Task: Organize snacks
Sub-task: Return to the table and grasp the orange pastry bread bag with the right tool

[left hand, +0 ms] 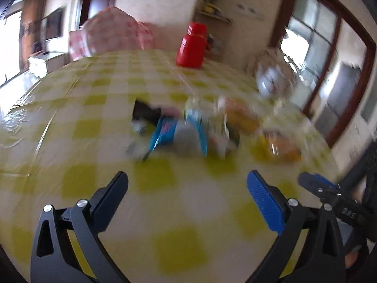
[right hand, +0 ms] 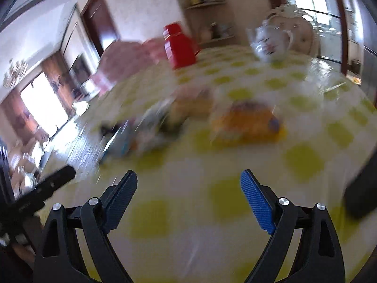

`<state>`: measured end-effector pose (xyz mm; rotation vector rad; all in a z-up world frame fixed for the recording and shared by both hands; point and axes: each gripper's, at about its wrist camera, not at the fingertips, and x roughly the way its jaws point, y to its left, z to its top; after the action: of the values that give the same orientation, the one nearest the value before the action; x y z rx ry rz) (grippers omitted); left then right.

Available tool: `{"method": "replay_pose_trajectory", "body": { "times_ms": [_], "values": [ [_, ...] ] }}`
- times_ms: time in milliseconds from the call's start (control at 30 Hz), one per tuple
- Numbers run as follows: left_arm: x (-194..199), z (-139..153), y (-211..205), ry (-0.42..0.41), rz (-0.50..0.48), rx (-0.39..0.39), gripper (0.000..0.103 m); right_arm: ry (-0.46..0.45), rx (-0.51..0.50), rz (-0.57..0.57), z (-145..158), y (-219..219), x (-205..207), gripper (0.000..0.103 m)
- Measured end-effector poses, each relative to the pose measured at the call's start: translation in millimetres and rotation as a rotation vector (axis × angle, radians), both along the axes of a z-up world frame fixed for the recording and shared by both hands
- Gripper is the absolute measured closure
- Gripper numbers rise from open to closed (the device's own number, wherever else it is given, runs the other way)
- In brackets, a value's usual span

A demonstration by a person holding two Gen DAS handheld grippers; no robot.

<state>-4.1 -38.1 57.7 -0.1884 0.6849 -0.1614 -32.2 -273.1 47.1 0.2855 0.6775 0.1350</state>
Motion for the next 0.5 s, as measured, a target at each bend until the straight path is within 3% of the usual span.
{"method": "replay_pose_trajectory", "body": {
  "times_ms": [100, 267, 400, 500],
  "values": [
    [34, 4, -9, -0.051, 0.071, -0.057, 0.002, 0.021, 0.029, -0.041, 5, -32, 54, 0.016],
    [57, 7, 8, -0.172, 0.144, -0.068, 0.002, 0.125, 0.078, -0.097, -6, -75, 129, 0.016],
    [69, 0, 29, -0.139, 0.174, -0.039, 0.002, 0.172, 0.090, -0.048, -22, -84, 148, 0.016],
    [73, -2, 46, -0.121, 0.215, -0.072, 0.002, 0.171, 0.067, -0.010, -25, -82, 143, 0.016]
  ]
}}
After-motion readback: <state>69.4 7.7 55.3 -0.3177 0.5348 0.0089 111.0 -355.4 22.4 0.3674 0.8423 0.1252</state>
